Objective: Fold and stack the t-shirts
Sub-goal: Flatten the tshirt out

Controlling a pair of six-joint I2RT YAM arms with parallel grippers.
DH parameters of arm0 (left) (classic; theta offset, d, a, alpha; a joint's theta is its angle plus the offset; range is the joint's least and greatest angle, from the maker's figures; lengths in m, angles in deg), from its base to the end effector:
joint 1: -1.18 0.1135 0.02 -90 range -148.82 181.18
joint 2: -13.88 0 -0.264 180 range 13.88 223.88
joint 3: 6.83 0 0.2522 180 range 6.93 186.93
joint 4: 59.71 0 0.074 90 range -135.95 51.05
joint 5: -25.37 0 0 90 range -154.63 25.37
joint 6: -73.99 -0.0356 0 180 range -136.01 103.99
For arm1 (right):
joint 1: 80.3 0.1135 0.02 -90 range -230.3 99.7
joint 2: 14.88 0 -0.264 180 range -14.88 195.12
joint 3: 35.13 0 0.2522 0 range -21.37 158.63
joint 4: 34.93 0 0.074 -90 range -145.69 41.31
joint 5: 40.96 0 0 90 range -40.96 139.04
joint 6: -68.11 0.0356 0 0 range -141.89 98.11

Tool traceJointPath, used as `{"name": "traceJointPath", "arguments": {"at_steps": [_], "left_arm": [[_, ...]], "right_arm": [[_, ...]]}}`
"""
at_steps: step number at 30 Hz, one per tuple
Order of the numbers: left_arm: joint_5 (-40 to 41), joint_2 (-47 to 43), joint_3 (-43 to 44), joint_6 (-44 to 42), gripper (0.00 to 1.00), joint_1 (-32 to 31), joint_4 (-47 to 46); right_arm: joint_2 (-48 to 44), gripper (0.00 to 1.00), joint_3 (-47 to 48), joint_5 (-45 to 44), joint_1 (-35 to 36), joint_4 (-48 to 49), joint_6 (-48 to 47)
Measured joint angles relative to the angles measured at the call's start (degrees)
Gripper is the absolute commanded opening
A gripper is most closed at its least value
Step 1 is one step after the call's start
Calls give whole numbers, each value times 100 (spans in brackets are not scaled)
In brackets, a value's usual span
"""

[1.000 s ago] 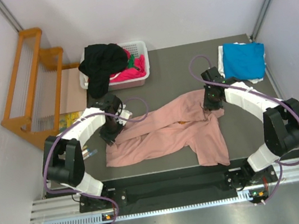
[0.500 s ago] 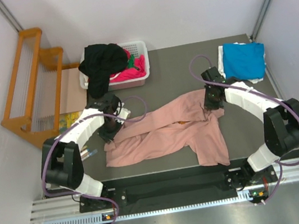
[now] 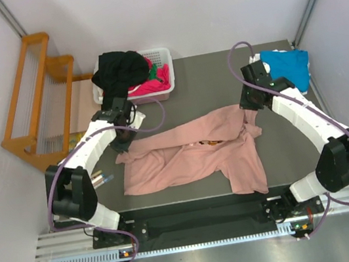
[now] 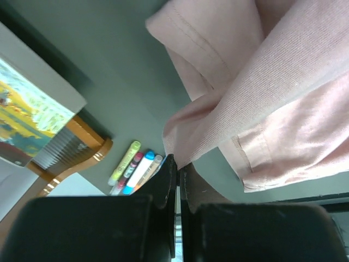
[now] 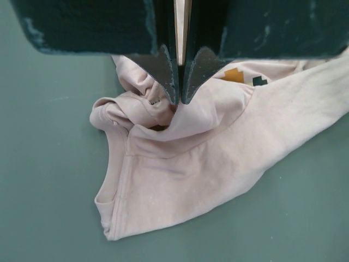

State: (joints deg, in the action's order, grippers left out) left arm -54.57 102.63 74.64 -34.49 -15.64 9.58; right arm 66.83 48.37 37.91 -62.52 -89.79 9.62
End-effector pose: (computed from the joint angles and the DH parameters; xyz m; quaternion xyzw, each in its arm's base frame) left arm 0.2791 -0.0779 0.2394 0.2902 0.9459 0.0888 0.1152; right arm 0.2873 0.0849 0.2955 0.1433 0.9336 0.0478 0.3249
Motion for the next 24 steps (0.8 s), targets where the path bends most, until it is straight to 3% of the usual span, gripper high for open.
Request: {"name": "traceJointPath", "arguments": {"at_steps": [8,18,24], "left_arm": [[138,81,522,-7,0,229,20],[-229,785,2916,184,0,1753,-63],[-496,815,3689,205,0,2022,85]], "right_arm": [[0,0,472,0,-155,-216,-59],[37,0,1843,310,-627,-267,-101],[129,0,2656,533,-634,-313,-138]]}}
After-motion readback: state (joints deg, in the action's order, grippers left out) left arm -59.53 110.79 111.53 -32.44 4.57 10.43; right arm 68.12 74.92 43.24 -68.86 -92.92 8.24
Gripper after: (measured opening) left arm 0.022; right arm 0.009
